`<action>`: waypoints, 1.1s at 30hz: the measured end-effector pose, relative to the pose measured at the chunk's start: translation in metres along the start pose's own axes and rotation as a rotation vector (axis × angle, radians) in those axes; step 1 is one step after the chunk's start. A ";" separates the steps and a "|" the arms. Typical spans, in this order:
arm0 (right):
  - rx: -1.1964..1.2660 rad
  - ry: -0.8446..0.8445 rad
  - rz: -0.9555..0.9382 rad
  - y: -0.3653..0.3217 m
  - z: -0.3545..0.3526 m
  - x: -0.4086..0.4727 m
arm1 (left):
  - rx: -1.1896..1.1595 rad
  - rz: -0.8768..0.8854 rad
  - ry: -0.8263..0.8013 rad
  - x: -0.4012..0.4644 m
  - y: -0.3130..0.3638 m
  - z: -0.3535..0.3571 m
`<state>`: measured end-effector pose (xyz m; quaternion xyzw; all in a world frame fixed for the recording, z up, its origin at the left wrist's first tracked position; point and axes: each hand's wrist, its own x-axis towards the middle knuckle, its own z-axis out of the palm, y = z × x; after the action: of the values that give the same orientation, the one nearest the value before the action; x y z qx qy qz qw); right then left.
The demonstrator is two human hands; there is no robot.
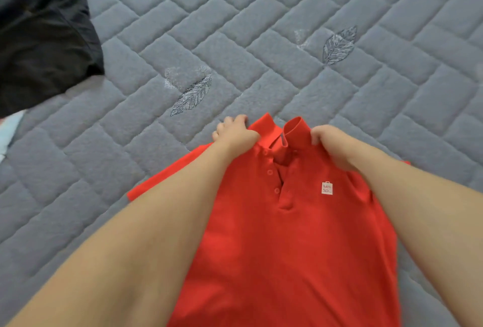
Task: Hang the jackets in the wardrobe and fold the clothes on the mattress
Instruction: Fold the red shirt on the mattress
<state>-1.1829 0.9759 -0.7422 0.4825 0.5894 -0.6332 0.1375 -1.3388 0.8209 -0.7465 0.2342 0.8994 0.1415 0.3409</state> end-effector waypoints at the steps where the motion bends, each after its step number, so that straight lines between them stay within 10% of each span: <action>1: 0.043 -0.079 0.072 -0.001 -0.006 -0.005 | -0.005 0.010 -0.080 0.006 0.009 -0.002; 6: -0.068 -0.320 0.139 -0.011 -0.039 -0.013 | -0.198 0.132 -0.316 0.016 0.017 -0.034; 10: -0.300 0.351 -0.275 -0.026 -0.049 0.010 | -0.521 0.120 -0.092 0.029 0.007 -0.040; 19: -0.646 0.761 -0.592 0.059 -0.002 0.056 | -0.227 0.039 -0.082 0.065 -0.019 0.019; 29: -0.339 0.570 -0.785 0.051 -0.023 0.046 | -0.226 0.025 -0.068 0.057 -0.009 0.013; 33: -0.533 0.514 -0.844 0.057 -0.036 0.010 | 0.101 0.461 0.414 -0.002 -0.010 0.013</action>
<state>-1.1291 0.9966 -0.7791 0.2921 0.8856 -0.3242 -0.1586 -1.3314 0.8127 -0.7587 0.4150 0.8787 0.2147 0.0975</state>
